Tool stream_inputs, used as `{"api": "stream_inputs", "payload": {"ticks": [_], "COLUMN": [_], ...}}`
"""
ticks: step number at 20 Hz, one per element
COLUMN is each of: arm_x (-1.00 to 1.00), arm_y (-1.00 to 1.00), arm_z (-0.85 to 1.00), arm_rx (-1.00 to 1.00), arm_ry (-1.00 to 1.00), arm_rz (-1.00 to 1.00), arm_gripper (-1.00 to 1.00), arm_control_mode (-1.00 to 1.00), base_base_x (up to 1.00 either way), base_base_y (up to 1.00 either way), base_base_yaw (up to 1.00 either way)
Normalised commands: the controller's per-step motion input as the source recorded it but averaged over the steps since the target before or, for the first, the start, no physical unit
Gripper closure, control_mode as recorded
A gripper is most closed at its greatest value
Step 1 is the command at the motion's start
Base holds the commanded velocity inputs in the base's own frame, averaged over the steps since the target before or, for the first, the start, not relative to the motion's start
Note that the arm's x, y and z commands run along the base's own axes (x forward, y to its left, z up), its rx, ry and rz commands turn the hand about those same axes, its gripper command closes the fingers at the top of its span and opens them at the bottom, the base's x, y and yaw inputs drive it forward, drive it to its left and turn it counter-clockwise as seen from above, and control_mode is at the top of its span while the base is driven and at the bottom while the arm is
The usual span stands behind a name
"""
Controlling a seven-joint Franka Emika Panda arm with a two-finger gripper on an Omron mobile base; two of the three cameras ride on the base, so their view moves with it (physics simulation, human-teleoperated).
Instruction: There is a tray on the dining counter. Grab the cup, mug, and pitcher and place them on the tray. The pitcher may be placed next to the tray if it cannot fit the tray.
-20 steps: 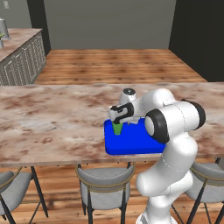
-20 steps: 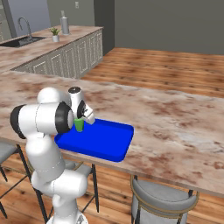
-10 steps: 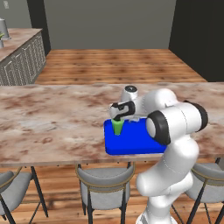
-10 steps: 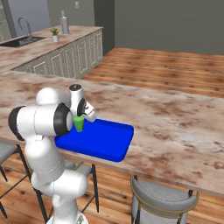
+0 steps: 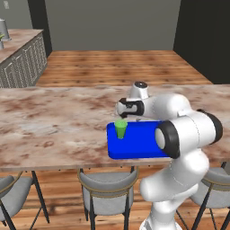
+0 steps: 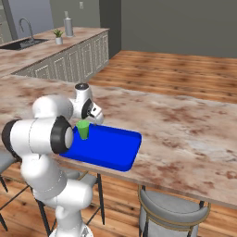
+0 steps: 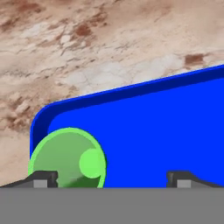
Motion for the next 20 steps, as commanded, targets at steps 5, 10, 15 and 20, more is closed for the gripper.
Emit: {"api": "stream_inputs", "payload": {"ticks": [5,10,15,20], "arm_x": [-0.54,-0.62,-0.74,-0.86], "arm_y": [-0.11,-0.09,-0.16,-0.22], "arm_z": [0.39,0.28,0.14,0.07], "arm_rx": [0.0,-0.01,-0.06,-0.08], "arm_ry": [0.0,0.0,0.0,0.0], "arm_rz": [0.13,0.12,0.13,0.15], "arm_gripper": [-1.0,-1.0,-1.0,-1.0], "arm_control_mode": [-1.0,-1.0,-1.0,-1.0], "base_base_x": [0.0,0.0,0.0,0.0], "base_base_y": [0.0,0.0,0.0,0.0], "base_base_yaw": [0.0,0.0,0.0,0.0]}}
